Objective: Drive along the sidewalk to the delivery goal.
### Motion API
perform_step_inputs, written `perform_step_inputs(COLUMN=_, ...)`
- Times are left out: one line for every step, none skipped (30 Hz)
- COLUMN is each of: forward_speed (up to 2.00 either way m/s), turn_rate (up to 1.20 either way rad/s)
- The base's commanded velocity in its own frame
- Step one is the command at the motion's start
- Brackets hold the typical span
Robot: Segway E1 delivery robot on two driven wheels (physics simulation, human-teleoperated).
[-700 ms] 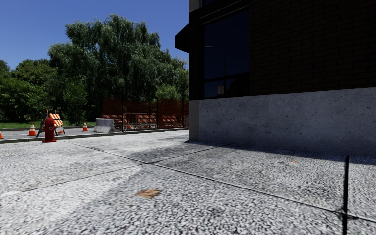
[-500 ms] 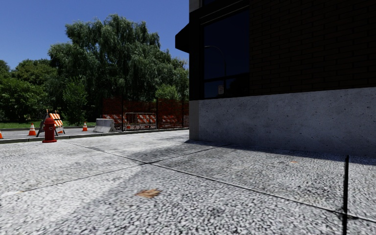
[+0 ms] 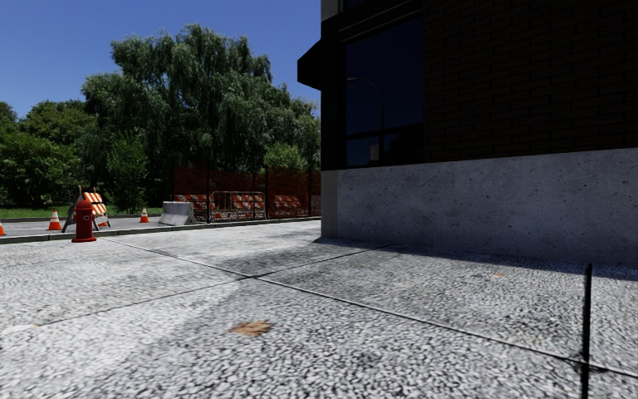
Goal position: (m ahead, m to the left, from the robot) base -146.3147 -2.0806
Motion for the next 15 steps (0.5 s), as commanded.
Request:
perform_step_inputs(forward_speed=0.00, turn_rate=0.00)
perform_step_inputs(forward_speed=0.00, turn_rate=0.00)
perform_step_inputs(forward_speed=0.00, turn_rate=0.00)
perform_step_inputs(forward_speed=0.00, turn_rate=0.00)
perform_step_inputs(forward_speed=0.00, turn_rate=0.00)
perform_step_inputs(forward_speed=0.00, turn_rate=0.00)
perform_step_inputs(forward_speed=0.00, turn_rate=0.00)
perform_step_inputs(forward_speed=0.00, turn_rate=0.00)
perform_step_inputs(forward_speed=0.00, turn_rate=0.00)
perform_step_inputs(forward_speed=0.08, turn_rate=0.00)
perform_step_inputs(forward_speed=0.08, turn_rate=0.00)
perform_step_inputs(forward_speed=0.31, turn_rate=0.00)
perform_step_inputs(forward_speed=0.53, turn_rate=0.00)
perform_step_inputs(forward_speed=0.91, turn_rate=0.07)
perform_step_inputs(forward_speed=0.91, turn_rate=0.07)
